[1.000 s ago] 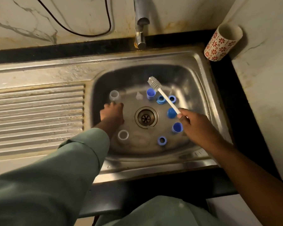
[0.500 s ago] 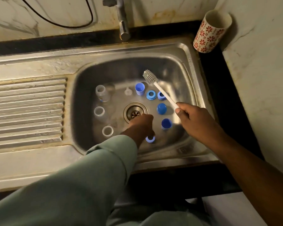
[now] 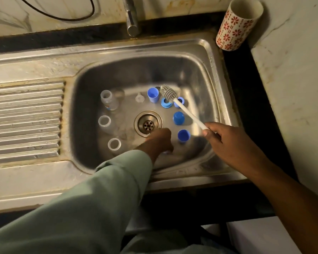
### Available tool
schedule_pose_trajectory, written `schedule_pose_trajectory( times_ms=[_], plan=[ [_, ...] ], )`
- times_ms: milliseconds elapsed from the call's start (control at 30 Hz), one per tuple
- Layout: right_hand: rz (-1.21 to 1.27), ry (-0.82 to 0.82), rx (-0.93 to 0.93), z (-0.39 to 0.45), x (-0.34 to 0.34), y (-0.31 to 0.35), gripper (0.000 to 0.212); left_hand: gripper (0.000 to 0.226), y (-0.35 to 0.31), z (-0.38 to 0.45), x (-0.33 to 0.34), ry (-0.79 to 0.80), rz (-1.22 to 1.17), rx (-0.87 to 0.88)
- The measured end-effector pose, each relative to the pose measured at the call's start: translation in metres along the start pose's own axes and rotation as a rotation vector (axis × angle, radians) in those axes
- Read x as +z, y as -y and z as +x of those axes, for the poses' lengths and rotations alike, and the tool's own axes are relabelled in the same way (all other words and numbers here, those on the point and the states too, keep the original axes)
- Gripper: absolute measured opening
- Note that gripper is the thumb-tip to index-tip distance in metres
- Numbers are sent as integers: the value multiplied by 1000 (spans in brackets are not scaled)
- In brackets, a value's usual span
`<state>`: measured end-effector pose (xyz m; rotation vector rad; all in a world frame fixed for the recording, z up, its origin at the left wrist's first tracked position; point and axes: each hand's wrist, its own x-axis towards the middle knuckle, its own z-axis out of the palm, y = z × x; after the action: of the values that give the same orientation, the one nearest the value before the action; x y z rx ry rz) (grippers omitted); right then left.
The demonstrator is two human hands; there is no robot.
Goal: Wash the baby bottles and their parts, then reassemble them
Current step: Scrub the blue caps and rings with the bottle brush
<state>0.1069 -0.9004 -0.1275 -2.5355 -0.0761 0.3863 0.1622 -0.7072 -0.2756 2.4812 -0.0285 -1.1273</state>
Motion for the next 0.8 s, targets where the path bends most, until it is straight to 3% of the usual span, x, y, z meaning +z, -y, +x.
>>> schedule_pose_trajectory(
  times_ms=[133,200,333,400,500,633,800],
  plan=[
    [-168,98,-97,-10,-23,-8,34,14,13,-65,-53,-89,-1087,-27],
    [-282,50,-231,-14,-35,-3,31,26,23,-102,-69,-117,-1313,-6],
    [-406,-184,-598,-12,-57,26,18,49,32,-159,-87,-196,-1417,64],
    [-501,-201,-712,-7,-64,46,28,50,35,-180,-94,-295,-1437,76],
    [-604,-262,-773,-1,-69,75,20,44,46,-199,-102,-401,-1457,93],
    [-637,-302,-860,4,-69,107,27,40,71,-219,-117,-473,-1497,136],
    [-690,-288,-887,7,-65,136,33,40,89,-233,-122,-580,-1343,211]
  ],
)
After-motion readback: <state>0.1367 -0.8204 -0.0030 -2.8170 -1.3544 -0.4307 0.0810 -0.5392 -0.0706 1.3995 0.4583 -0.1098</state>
